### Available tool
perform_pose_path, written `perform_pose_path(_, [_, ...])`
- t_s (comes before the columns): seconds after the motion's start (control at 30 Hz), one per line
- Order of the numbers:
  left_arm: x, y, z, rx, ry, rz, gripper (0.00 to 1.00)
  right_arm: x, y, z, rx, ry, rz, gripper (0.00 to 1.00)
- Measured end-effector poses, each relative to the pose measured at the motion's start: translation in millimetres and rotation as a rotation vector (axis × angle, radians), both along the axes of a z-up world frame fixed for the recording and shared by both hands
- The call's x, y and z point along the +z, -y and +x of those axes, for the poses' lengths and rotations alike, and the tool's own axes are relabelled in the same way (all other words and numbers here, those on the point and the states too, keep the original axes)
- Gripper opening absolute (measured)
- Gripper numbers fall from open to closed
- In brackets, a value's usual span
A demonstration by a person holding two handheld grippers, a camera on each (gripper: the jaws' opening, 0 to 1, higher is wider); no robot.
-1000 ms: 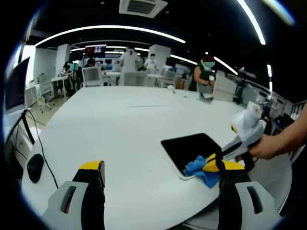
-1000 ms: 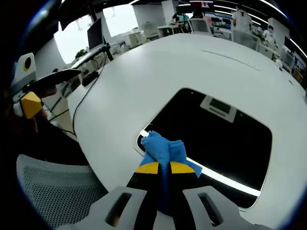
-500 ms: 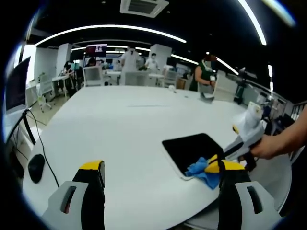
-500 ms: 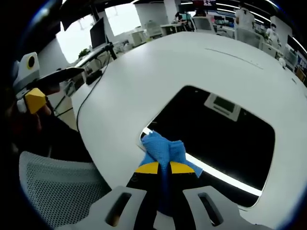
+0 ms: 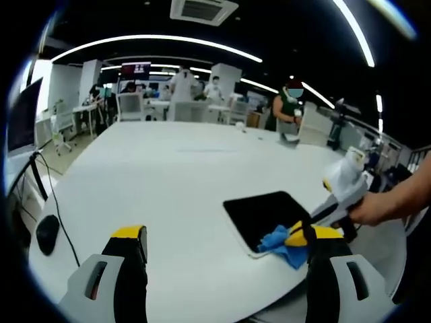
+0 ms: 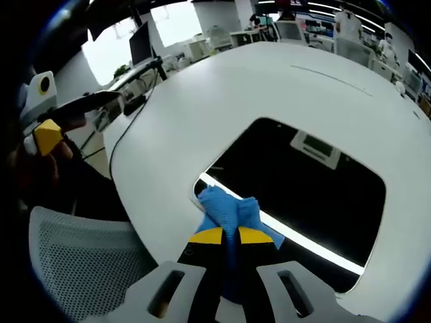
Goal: Wipe the mirror surface with the cleaning cloth until all visible marks leave the cleaned area.
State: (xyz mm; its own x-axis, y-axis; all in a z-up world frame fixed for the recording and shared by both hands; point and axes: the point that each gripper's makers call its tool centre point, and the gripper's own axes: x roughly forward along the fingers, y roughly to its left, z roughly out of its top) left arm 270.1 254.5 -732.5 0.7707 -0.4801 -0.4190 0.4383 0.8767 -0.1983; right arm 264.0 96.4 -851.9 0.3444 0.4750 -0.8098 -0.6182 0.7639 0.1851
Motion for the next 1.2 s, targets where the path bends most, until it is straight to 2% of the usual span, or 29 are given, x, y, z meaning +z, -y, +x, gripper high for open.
perform_pose_path(0.5, [6.3, 3.8, 2.8, 0.000, 0.010, -0.010, 0.99, 0.1, 3.6, 0.1, -0.011, -0.026, 0.011, 0.01])
perform_pose_path(0.87, [-2.6, 6.9, 5.3, -0.008, -0.012, -0.007, 0.99, -0.3, 19.5, -1.1, -0.021, -0.038, -0.001, 0.01])
perform_pose_path(1.03, [4.5, 10.1, 7.0, -0.022, 0.007, -0.003, 0.99, -0.1, 22.6, -1.7, -0.018, -0.044, -0.006, 0.01])
perform_pose_path(1.2, [1.0, 7.2, 5.1, -0.031, -0.004, 0.005, 0.99, -0.6, 21.9, -1.6, -0.031, -0.045, -0.011, 0.01])
